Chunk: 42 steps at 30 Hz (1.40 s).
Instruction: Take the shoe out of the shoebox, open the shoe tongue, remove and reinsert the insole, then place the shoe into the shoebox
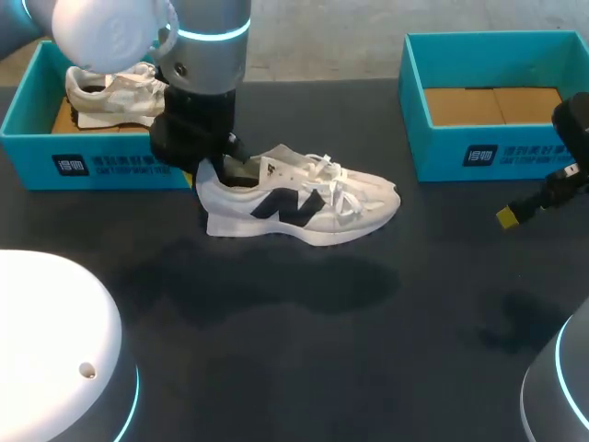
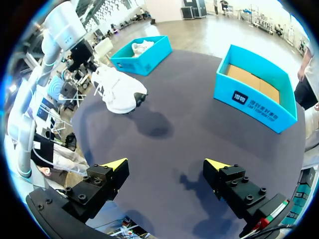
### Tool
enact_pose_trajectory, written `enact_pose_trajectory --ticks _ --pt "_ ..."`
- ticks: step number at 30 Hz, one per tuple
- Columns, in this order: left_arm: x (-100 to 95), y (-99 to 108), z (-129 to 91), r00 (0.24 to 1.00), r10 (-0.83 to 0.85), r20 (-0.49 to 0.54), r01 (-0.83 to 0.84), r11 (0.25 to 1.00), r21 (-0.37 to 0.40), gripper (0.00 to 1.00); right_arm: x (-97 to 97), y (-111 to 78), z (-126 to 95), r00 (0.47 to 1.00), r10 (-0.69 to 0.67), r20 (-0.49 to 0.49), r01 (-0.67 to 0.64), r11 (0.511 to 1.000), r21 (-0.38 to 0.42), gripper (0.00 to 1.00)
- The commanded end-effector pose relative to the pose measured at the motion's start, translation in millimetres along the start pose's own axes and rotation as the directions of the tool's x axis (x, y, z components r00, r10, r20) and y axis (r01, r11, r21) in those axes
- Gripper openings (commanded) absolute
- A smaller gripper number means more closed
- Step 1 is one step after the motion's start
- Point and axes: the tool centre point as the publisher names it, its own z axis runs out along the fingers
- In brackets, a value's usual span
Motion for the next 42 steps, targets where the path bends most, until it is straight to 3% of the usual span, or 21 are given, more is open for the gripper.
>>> enact_pose_trajectory --ticks 1,23,42 --pt "-0.6 0 7 1.0 -0.001 0.01 0.001 1.0 -0.003 0.0 0.3 -0.2 1 1.0 0.001 0.001 -0.001 1.0 0.0 1.0" --pt "-33.9 -6 75 1.0 -0.015 0.006 0.015 1.0 0.013 0.0 0.3 -0.2 1 1.0 0.001 0.001 -0.001 1.0 0.0 1.0" --pt "-36.3 2 124 0.999 -0.052 0.007 0.051 0.998 0.039 0.0 0.3 -0.2 1 1.0 0.001 0.001 -0.001 1.0 0.0 1.0"
